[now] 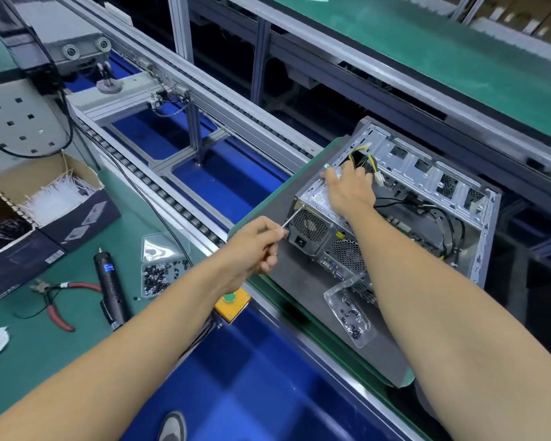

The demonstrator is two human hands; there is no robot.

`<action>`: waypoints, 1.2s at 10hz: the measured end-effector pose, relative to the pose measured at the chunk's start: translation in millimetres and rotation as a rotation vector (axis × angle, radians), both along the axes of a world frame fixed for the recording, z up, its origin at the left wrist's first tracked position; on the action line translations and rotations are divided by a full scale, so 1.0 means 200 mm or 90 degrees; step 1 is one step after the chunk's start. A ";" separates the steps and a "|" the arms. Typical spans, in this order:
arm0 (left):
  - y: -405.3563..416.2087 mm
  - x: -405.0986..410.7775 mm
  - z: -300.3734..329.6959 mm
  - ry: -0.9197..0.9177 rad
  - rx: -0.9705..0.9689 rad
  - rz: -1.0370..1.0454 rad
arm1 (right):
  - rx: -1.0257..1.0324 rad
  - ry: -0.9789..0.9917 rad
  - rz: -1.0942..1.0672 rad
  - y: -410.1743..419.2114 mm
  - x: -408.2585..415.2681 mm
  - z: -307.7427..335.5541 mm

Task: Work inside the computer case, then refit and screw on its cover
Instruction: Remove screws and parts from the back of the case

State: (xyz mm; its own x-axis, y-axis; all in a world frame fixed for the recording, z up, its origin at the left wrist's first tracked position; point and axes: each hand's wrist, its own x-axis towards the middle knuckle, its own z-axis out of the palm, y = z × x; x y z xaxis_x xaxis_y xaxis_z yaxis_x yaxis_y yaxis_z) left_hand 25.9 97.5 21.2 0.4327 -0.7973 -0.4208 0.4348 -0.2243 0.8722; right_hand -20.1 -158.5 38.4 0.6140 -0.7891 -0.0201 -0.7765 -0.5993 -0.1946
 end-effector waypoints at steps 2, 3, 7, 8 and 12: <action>-0.03 -0.03 0.02 0.044 0.077 0.009 | 0.027 -0.128 -0.050 0.02 0.00 0.00; -0.04 -0.06 0.00 -0.455 0.173 0.040 | 0.035 -0.131 -0.058 0.02 0.00 0.00; -0.06 -0.05 -0.01 -0.348 0.123 -0.037 | 0.032 -0.089 -0.049 0.02 0.01 -0.01; -0.01 0.01 -0.03 0.085 -0.038 -0.004 | 0.033 -0.098 -0.056 0.02 0.00 0.00; -0.04 -0.03 -0.02 -0.955 0.330 -0.046 | 0.016 -0.087 -0.047 0.02 0.01 0.00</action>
